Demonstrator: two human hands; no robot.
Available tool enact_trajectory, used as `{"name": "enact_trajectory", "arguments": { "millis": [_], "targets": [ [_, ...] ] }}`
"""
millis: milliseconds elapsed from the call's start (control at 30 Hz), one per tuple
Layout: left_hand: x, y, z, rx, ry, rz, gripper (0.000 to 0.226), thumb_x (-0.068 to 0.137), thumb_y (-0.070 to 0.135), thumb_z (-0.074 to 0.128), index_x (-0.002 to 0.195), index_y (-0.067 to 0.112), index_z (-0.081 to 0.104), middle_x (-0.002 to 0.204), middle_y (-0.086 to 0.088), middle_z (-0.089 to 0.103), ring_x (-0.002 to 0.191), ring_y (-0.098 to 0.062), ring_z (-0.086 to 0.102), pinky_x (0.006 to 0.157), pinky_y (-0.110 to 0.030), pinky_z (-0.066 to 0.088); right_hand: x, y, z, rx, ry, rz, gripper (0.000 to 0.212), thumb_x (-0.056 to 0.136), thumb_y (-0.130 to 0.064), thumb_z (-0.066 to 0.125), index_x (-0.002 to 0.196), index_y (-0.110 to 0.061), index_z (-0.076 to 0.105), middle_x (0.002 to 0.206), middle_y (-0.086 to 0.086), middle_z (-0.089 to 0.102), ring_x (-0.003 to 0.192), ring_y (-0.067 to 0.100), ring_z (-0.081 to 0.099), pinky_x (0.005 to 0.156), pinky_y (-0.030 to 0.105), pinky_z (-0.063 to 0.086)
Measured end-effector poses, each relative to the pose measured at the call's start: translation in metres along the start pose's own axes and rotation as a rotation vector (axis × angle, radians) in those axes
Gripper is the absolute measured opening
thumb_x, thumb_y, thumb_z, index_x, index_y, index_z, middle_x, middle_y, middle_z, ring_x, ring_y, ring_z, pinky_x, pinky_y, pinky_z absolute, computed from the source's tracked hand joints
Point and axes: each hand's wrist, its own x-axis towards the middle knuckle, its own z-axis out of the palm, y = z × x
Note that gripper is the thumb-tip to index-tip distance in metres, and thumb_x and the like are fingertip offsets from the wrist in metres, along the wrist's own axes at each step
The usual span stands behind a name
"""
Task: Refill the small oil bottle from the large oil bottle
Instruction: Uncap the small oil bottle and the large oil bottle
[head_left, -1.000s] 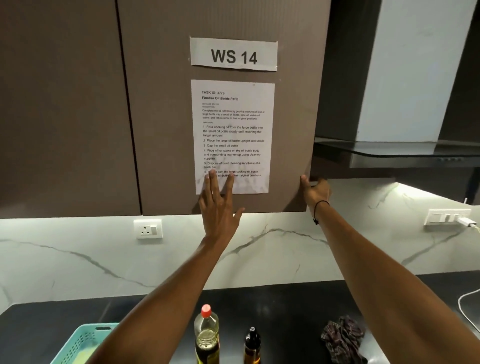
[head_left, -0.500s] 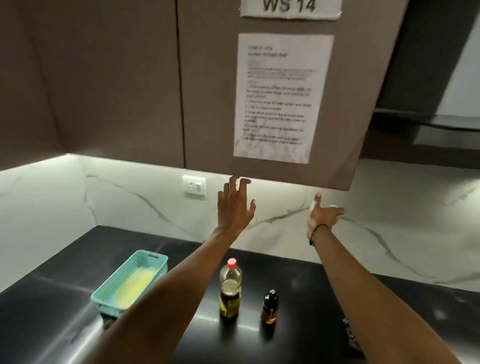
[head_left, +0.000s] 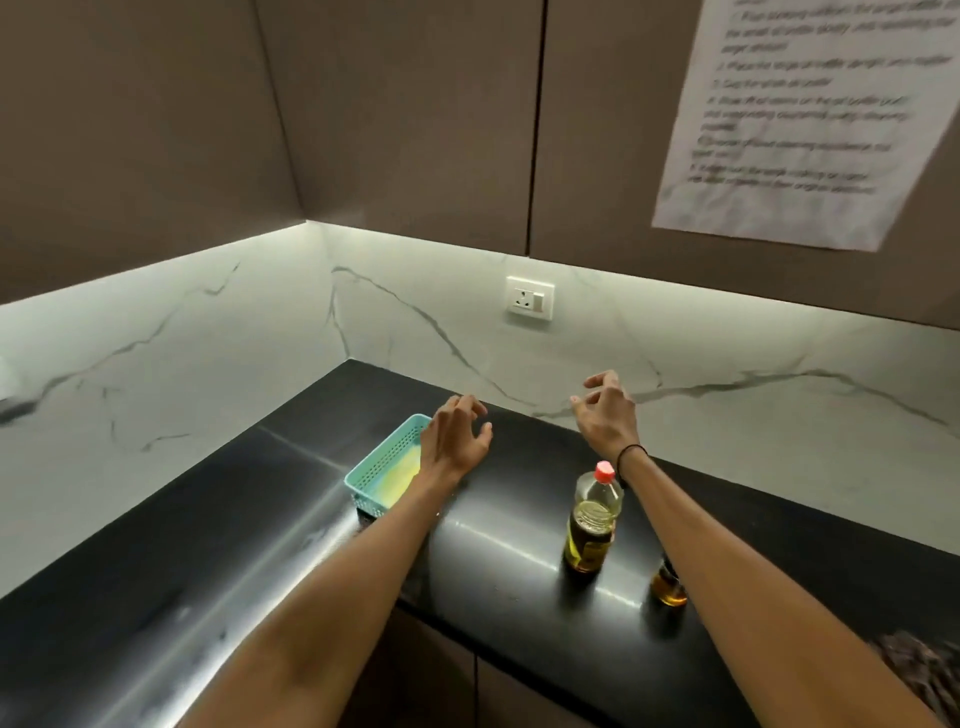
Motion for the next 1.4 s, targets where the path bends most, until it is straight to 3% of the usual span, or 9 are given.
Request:
{"name": "enact_trajectory", "arguments": {
  "millis": [233,367,533,667,867,1000,1267,1400],
  "targets": [
    [0.02,-0.063,0.018,-0.074,-0.104,0.007,0.021,0.096,0.03,0.074,0.111,0.017,0.068,0.106,0.0,0.074,0.094,-0.021,0.073,0.084,-0.042,0.059,0.002,-0.002,0.057,-0.125,-0.07,-0.098,0.017,0.096,-0.021,0.068,0.108,-0.011,0.06,0.106,0.011,0.062,0.088,0.022,0.063,0.077,0.039,0.06],
    [0.018,-0.072,0.053,-0.146,-0.233,0.082,0.029,0.093,0.033,0.078,0.115,0.019,0.067,0.107,0.001,0.072,0.094,-0.016,0.072,0.085,-0.04,0.061,-0.013,0.025,0.062,-0.506,-0.043,-0.199,0.018,0.095,-0.03,0.065,0.104,-0.016,0.059,0.102,0.005,0.059,0.093,0.024,0.056,0.076,0.036,0.049],
    [0.002,-0.051,0.107,-0.201,-0.478,0.17,0.049,0.089,0.042,0.081,0.129,0.021,0.06,0.12,0.001,0.065,0.107,-0.016,0.067,0.094,-0.042,0.058,-0.029,0.055,0.04,-0.797,0.048,-0.079,0.027,0.094,-0.038,0.062,0.11,-0.018,0.059,0.107,0.006,0.057,0.1,0.025,0.053,0.082,0.038,0.052],
    [-0.013,-0.021,0.145,-0.254,-0.639,0.224,0.076,0.085,0.047,0.083,0.148,0.024,0.045,0.14,0.001,0.054,0.126,-0.019,0.061,0.103,-0.041,0.056,-0.033,0.064,0.023,-0.794,0.021,0.074,0.028,0.096,-0.037,0.061,0.117,-0.02,0.054,0.114,0.006,0.053,0.104,0.025,0.056,0.078,0.039,0.057],
    [-0.021,0.017,0.178,-0.312,-0.636,0.141,0.107,0.08,0.053,0.087,0.162,0.023,0.026,0.155,-0.004,0.042,0.139,-0.026,0.053,0.11,-0.046,0.053,-0.026,0.071,0.017,-0.773,-0.116,0.118,0.022,0.1,-0.037,0.056,0.118,-0.023,0.052,0.108,0.004,0.054,0.095,0.022,0.06,0.076,0.038,0.056],
    [-0.014,0.031,0.18,-0.328,-0.599,0.077,0.102,0.079,0.055,0.087,0.159,0.025,0.031,0.152,-0.004,0.048,0.138,-0.026,0.054,0.108,-0.046,0.055,-0.019,0.073,0.021,-0.765,-0.21,0.067,0.015,0.101,-0.034,0.06,0.108,-0.023,0.054,0.103,0.002,0.058,0.088,0.02,0.061,0.073,0.034,0.053],
    [-0.003,0.043,0.178,-0.324,-0.596,0.072,0.064,0.084,0.043,0.088,0.14,0.026,0.062,0.124,0.001,0.076,0.12,-0.02,0.07,0.109,-0.039,0.053,-0.017,0.084,0.016,-0.784,-0.266,-0.087,0.015,0.1,-0.02,0.064,0.104,-0.017,0.05,0.099,0.007,0.061,0.084,0.023,0.065,0.07,0.026,0.048],
    [-0.001,0.046,0.174,-0.288,-0.612,0.068,0.071,0.084,0.043,0.087,0.147,0.026,0.059,0.13,0.002,0.075,0.124,-0.021,0.069,0.111,-0.041,0.05,-0.017,0.085,0.011,-0.803,-0.333,-0.204,0.021,0.097,-0.017,0.066,0.11,-0.014,0.051,0.102,0.008,0.06,0.088,0.024,0.064,0.075,0.03,0.053]
  ]
}}
